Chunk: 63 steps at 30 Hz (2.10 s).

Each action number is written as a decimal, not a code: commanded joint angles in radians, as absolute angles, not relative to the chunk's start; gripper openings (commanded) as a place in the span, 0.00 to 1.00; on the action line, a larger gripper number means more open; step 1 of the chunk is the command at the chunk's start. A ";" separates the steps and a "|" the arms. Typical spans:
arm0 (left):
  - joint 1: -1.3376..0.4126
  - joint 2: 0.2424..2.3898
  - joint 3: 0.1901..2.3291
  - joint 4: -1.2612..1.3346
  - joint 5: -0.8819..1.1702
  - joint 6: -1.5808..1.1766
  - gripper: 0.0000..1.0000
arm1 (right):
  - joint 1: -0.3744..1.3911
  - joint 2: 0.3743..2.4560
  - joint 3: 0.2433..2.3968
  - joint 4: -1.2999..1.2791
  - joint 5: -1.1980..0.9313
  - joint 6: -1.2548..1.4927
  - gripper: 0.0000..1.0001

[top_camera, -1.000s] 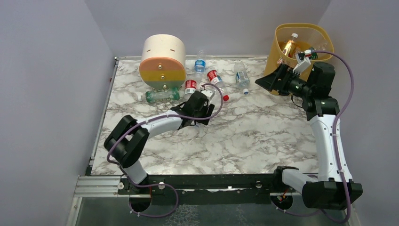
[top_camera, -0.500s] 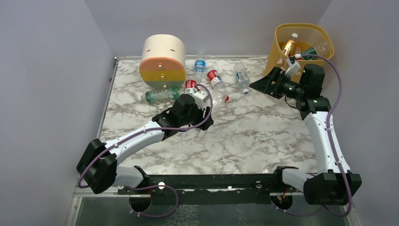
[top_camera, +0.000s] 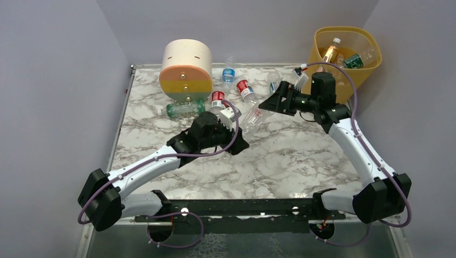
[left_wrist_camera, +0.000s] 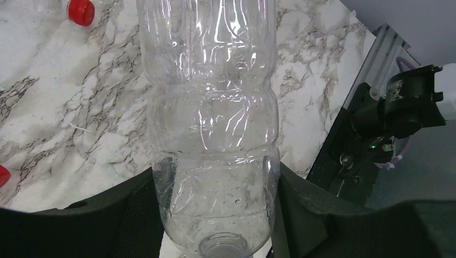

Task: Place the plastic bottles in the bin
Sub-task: Pick up the plastic bottle at the center of the board.

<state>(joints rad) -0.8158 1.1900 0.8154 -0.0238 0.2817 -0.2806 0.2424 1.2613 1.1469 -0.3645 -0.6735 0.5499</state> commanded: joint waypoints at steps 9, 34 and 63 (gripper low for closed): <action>-0.820 1.137 0.785 0.112 0.364 -0.322 0.54 | 0.366 1.339 1.177 -0.301 -0.616 0.578 0.99; -0.820 1.127 0.805 0.062 0.274 -0.299 0.85 | 0.430 1.377 1.189 -0.279 -0.579 0.584 0.63; -0.819 0.935 1.084 -0.294 -0.062 -0.313 0.99 | 0.400 1.496 1.603 -0.465 -0.328 0.465 0.63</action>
<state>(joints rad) -0.8185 0.9516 1.0439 -0.2344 -0.0124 -0.3077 0.4221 1.4597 1.4776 -0.4011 -0.3996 0.5167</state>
